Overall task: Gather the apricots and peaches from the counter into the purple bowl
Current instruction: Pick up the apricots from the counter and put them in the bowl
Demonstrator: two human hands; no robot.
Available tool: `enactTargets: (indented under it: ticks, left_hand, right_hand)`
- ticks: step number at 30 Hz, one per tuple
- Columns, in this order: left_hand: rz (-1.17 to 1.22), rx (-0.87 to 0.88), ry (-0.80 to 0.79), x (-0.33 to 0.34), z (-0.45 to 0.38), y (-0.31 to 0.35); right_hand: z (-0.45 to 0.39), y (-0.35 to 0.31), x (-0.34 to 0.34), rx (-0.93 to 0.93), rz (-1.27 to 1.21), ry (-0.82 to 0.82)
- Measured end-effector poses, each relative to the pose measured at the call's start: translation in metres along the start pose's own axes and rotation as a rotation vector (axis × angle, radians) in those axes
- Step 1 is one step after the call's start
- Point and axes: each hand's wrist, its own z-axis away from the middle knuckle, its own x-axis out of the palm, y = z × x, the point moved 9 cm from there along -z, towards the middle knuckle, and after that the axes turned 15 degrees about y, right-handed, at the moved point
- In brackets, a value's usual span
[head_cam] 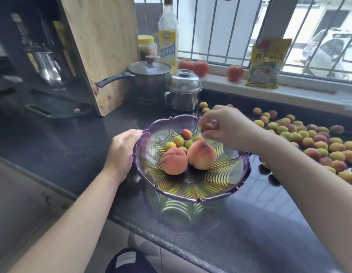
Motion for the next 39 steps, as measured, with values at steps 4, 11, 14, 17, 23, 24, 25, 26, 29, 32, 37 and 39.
enactTargets:
  ticks: [4,11,14,17,23,24,25,26,29,32,37,39]
  left_hand:
    - [-0.016,0.010,-0.004,0.000,-0.002,-0.002]
    - [0.002,0.005,-0.012,0.001,-0.001,-0.001]
    - [-0.003,0.016,-0.006,0.000,-0.001,0.000]
    - [0.002,0.007,-0.004,0.001,0.000,0.000]
    - [-0.013,0.007,-0.002,0.001,0.003,0.002]
    - [-0.016,0.007,-0.005,0.001,0.003,0.003]
    - [-0.021,0.011,-0.007,0.002,0.004,0.004]
    - [-0.026,0.016,-0.008,0.002,0.004,0.004]
    - [-0.023,0.029,0.008,0.002,0.006,0.007]
    - [-0.015,0.035,0.040,0.001,0.007,0.011]
    - [-0.012,0.019,0.044,-0.001,0.010,0.013]
    - [-0.021,0.016,0.047,-0.001,0.010,0.013]
  right_hand:
    - [0.010,0.014,0.018,0.004,0.262,-0.127]
    - [0.018,0.010,0.033,-0.046,0.418,-0.298]
    - [0.015,0.010,0.035,-0.008,0.418,-0.275]
    - [0.014,0.010,0.037,0.015,0.427,-0.273]
    - [0.018,0.019,0.009,0.104,0.271,-0.133]
    - [0.022,0.025,-0.010,0.154,0.188,-0.010]
    - [0.029,0.033,-0.032,0.207,0.096,0.149]
    - [0.041,0.045,-0.053,0.262,0.022,0.319]
    - [0.092,0.081,-0.078,0.408,0.034,0.638]
    - [0.131,0.104,-0.056,0.484,0.186,0.635]
    - [0.144,0.110,-0.041,0.502,0.401,0.545]
    - [0.143,0.111,-0.035,0.542,0.530,0.450]
